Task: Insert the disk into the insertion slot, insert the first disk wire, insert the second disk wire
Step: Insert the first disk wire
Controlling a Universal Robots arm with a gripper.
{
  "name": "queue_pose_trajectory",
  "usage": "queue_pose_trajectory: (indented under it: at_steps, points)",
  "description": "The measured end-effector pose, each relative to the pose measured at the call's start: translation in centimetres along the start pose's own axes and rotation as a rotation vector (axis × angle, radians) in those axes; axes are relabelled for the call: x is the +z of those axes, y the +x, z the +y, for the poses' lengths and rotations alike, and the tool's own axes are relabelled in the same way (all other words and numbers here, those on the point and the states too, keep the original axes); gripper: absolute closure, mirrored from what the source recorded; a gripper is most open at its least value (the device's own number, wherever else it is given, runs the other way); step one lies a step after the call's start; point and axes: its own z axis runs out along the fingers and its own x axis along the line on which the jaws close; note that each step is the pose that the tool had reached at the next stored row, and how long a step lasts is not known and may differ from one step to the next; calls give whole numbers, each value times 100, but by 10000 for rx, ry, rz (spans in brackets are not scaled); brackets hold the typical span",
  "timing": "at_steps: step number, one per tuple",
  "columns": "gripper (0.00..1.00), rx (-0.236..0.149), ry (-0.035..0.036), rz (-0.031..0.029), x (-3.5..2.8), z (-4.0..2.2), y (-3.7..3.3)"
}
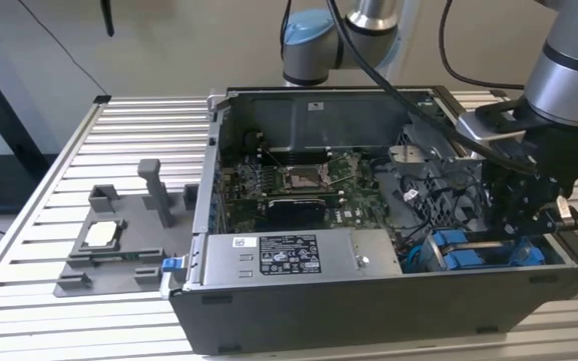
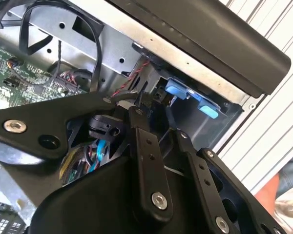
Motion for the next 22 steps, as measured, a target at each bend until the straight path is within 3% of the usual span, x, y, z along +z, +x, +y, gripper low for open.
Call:
queue_pose_trajectory:
  at_steps: [14,22]
  points:
    - [73,-2,-1,8,-571,-68,-6]
    - [73,2,1,7,-779,-90,-8]
